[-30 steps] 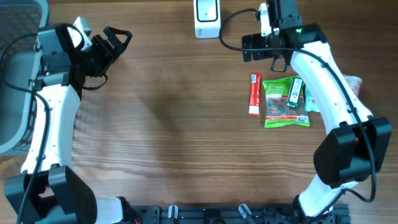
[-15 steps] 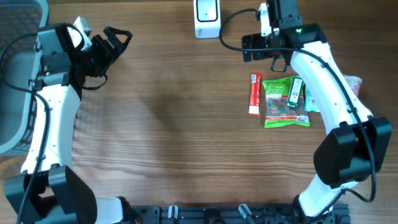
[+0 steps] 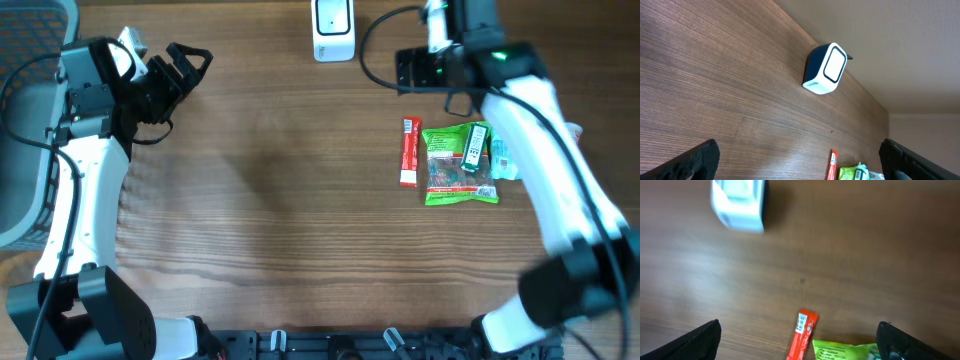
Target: Scan the item barcode
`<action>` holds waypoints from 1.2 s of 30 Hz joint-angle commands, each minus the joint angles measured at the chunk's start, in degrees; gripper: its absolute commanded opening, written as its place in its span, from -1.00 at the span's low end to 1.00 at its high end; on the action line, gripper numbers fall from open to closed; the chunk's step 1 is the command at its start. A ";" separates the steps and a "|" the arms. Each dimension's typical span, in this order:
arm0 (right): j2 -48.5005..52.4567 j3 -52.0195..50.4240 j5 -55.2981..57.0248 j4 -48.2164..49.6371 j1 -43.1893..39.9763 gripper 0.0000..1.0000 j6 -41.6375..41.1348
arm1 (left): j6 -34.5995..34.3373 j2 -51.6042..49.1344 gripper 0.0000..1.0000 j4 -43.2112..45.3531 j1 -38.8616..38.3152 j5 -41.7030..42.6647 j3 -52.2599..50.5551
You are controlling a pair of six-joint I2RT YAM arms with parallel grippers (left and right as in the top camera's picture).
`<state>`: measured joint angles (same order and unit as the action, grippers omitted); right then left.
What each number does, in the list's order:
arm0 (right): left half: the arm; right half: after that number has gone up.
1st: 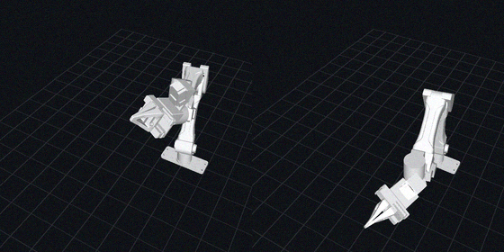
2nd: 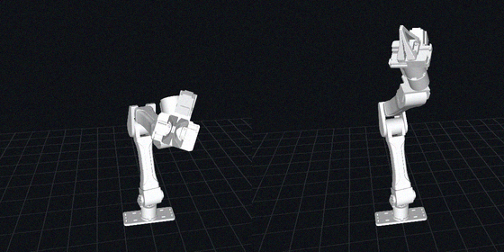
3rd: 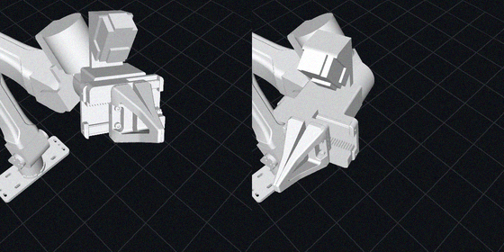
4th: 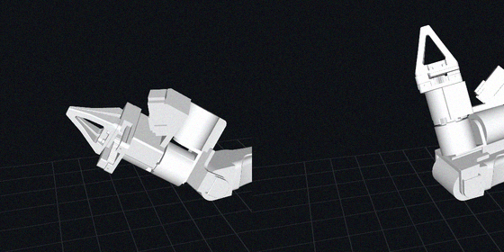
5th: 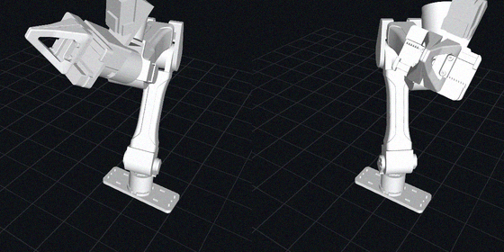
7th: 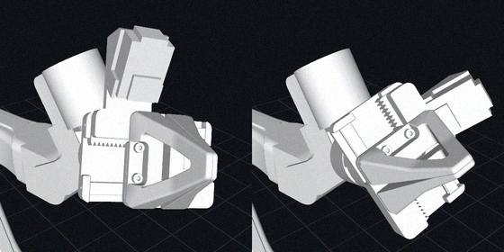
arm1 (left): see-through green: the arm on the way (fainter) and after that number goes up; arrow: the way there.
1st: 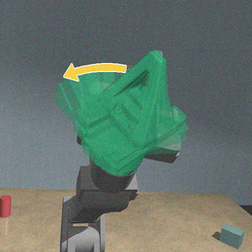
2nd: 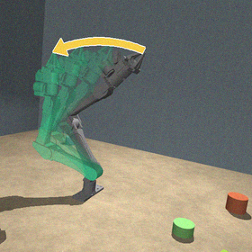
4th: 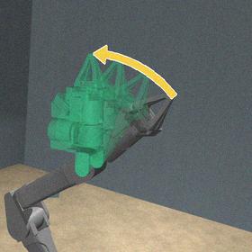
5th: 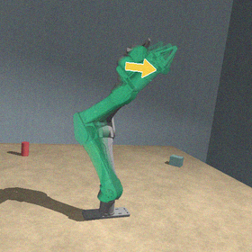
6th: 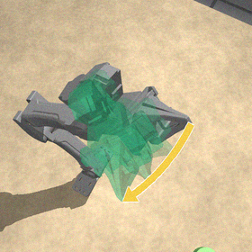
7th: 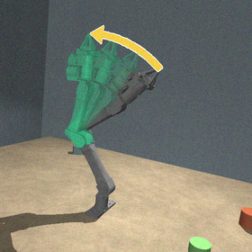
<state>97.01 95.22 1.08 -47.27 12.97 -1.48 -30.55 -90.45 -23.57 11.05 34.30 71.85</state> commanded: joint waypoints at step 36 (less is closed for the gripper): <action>-94.77 -68.39 1.70 48.06 -9.44 0.99 -3.69 | -0.07 -0.46 1.00 0.11 0.15 -0.39 0.48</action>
<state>4.47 33.85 3.03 -8.91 4.01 -3.68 -30.55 -90.48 -23.59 11.05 34.13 71.85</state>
